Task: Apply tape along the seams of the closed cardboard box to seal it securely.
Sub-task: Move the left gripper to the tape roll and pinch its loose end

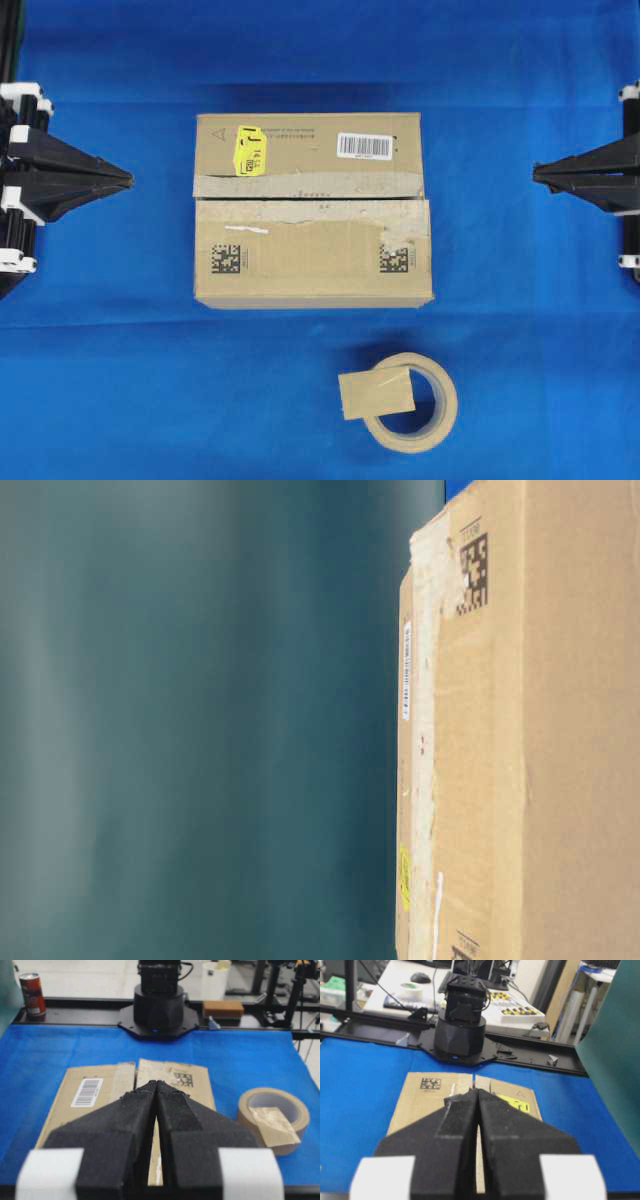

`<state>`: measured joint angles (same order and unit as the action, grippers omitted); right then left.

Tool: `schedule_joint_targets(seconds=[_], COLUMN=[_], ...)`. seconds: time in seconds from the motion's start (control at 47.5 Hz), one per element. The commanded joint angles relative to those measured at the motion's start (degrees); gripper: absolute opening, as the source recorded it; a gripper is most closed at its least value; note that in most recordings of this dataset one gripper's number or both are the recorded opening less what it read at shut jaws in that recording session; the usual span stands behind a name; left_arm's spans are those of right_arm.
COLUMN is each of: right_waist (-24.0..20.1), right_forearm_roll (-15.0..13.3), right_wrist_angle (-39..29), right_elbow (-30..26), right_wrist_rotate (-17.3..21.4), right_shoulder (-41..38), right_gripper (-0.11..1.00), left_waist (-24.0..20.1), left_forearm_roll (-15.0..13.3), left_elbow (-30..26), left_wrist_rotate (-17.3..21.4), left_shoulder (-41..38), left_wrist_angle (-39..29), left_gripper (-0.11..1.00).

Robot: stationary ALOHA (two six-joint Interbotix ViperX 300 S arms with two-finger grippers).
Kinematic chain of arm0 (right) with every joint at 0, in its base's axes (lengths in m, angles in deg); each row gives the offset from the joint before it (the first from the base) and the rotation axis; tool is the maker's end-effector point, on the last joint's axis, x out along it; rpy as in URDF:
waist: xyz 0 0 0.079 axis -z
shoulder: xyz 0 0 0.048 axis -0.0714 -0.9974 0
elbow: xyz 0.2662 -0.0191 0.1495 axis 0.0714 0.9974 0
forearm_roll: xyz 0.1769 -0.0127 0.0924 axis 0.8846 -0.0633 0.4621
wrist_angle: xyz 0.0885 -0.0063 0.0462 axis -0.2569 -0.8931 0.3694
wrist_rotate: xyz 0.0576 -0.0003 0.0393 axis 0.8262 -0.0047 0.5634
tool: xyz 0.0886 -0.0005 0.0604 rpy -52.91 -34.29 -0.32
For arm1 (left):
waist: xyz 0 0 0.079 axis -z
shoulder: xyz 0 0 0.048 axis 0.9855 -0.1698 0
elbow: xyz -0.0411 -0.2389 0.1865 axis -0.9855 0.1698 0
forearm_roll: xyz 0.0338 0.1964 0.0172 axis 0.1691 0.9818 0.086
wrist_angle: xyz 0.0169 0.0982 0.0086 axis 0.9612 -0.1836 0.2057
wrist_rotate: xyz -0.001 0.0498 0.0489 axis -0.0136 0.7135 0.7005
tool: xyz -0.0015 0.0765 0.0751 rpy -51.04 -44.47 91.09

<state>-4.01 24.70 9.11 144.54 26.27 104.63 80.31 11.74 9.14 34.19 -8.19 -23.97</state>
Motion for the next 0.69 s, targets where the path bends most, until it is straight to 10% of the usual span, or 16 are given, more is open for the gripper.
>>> schedule_joint_targets(seconds=[0.0, 0.379, 0.673], right_waist=[0.00, 0.00, 0.62], right_forearm_roll=[0.18, 1.05, 1.05], right_wrist_angle=[0.70, 2.55, 4.57], right_elbow=[-1.93, -2.55, -2.46], right_wrist_rotate=[0.18, 0.44, 0.09], right_shoulder=[-0.18, -0.62, -1.14], right_gripper=[0.00, 0.00, 0.00], left_waist=[1.85, 12.48, 21.80], left_forearm_roll=[-0.97, -0.88, -0.88], left_elbow=[-1.93, -3.69, -8.00], left_wrist_rotate=[0.88, 16.17, 42.19], left_shoulder=[-1.58, -10.72, -25.93], left_wrist_angle=[-1.32, 7.47, 11.25], left_gripper=[0.00, 0.00, 0.01])
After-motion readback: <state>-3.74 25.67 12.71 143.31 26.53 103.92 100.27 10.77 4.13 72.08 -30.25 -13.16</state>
